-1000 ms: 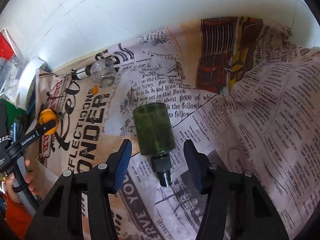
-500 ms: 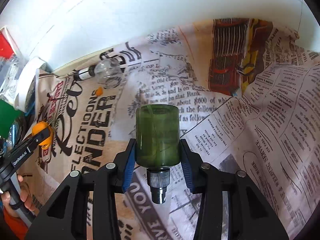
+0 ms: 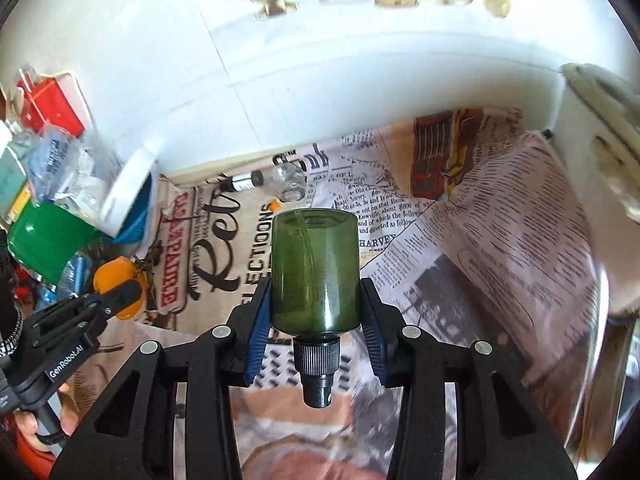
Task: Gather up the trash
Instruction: 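Grasp the orange peel with the left tool while the right tool grasps the green glass bottle, then carry the orange peel and green bottle down toward the floor bin with both tools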
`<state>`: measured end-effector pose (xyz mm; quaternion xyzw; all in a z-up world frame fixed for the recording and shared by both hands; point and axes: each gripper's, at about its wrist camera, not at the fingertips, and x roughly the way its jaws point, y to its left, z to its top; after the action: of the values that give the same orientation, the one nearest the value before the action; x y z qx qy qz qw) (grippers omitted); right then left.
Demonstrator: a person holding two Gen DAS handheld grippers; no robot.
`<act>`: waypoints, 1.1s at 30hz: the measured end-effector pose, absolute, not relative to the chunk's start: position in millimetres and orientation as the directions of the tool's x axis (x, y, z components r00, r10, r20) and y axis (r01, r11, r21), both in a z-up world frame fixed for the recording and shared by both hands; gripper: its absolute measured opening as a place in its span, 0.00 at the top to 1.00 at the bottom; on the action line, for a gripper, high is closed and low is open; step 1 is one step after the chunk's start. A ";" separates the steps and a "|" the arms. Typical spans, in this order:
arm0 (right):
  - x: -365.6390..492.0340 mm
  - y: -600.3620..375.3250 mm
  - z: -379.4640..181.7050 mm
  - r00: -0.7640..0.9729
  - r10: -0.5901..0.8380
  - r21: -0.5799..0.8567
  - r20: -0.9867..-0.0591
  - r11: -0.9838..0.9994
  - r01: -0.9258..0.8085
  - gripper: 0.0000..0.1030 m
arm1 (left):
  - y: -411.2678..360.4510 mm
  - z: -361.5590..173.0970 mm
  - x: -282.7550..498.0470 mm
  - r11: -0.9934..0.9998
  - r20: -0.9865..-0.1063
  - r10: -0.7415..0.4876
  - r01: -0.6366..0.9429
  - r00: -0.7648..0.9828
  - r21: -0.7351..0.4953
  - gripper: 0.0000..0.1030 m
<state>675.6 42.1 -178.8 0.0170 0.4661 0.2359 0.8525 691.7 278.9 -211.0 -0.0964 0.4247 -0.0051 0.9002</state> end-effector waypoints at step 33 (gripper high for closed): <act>394.4 -172.7 -141.7 0.449 0.481 0.234 -0.753 0.833 -0.501 0.62 | 0.7 -186.0 401.7 0.972 -0.767 -0.064 -0.135 0.638 -0.193 0.92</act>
<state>394.4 -172.7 -141.7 -0.0114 0.4387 0.2885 0.8510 401.7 0.7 -186.0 -0.1169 0.4250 0.0197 0.8974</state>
